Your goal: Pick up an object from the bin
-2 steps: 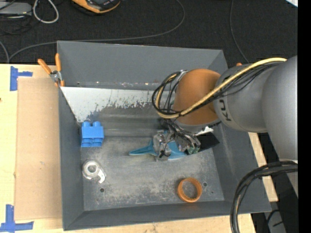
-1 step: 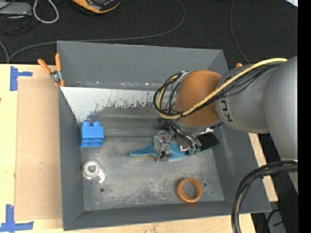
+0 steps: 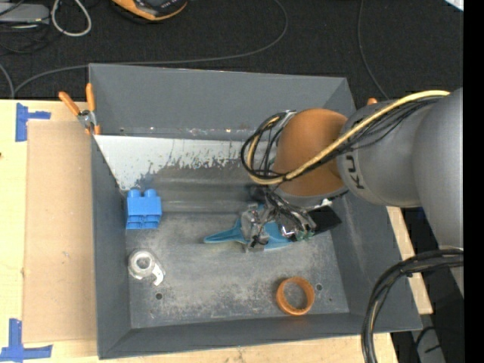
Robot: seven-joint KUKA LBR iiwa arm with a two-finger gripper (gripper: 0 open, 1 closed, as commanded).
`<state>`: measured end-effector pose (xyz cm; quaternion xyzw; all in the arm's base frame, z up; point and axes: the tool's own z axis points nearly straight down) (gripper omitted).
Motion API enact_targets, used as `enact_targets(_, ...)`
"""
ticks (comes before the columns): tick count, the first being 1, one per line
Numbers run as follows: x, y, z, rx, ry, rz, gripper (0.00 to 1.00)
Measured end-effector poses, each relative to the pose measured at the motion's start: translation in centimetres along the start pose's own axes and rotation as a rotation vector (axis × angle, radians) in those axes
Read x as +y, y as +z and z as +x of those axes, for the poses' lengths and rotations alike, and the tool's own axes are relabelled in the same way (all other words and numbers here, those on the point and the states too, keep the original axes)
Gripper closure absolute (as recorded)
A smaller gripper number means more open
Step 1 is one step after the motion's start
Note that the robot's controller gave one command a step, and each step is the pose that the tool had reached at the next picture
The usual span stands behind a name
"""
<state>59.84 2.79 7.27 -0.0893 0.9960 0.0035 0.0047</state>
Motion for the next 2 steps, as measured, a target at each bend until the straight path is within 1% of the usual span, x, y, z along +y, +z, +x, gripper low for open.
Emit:
enact_targets(1, -1.0, -0.8, -0.4, 0.001, 0.006, -0.002, 1.00)
enact_targets(2, -0.7, -2.1, -0.1, 0.007, 0.000, -0.003, 1.00)
